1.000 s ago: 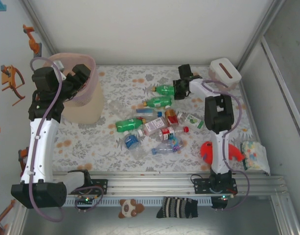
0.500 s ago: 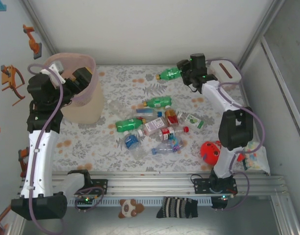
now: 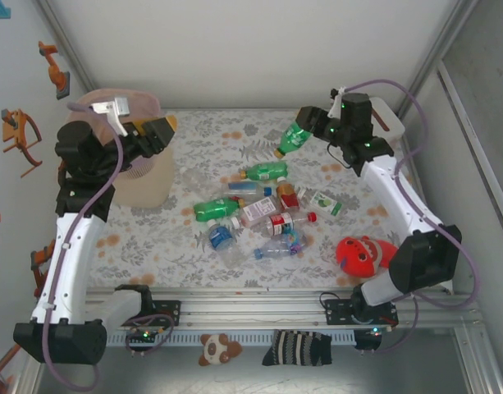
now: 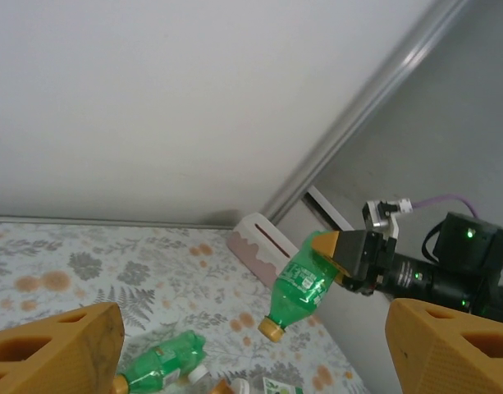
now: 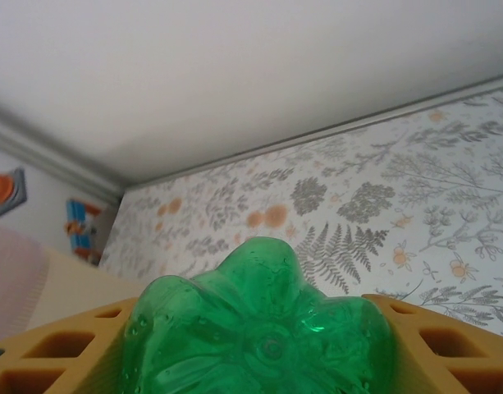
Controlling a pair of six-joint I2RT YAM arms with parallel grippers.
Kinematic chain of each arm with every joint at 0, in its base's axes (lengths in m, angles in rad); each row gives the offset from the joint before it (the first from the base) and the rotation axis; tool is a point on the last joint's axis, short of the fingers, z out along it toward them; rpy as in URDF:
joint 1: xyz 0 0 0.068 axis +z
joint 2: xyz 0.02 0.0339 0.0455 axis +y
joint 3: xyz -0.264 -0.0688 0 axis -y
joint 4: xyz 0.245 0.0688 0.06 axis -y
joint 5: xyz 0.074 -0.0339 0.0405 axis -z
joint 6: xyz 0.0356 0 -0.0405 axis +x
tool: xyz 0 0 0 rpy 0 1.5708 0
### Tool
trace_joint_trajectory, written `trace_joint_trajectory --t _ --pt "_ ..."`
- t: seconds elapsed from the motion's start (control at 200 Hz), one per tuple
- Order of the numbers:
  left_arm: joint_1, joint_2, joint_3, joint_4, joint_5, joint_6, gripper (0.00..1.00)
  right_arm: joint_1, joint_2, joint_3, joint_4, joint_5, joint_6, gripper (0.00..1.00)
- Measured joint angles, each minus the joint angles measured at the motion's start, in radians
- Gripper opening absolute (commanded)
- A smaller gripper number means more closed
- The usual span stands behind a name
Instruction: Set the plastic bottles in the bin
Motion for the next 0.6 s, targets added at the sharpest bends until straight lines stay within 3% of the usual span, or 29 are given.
trace_joint_trajectory --t 0.3,0.601 --pt "-0.203 0.074 0.0 0.011 0.04 0.111 0.83 0.0 -0.171 -0.027 -0.097 -0.233 -0.292 0.24" --pt "-0.401 0.183 0.009 0.043 0.122 0.174 0.9 0.0 -0.303 -0.027 -0.182 -0.496 -0.487 0.18"
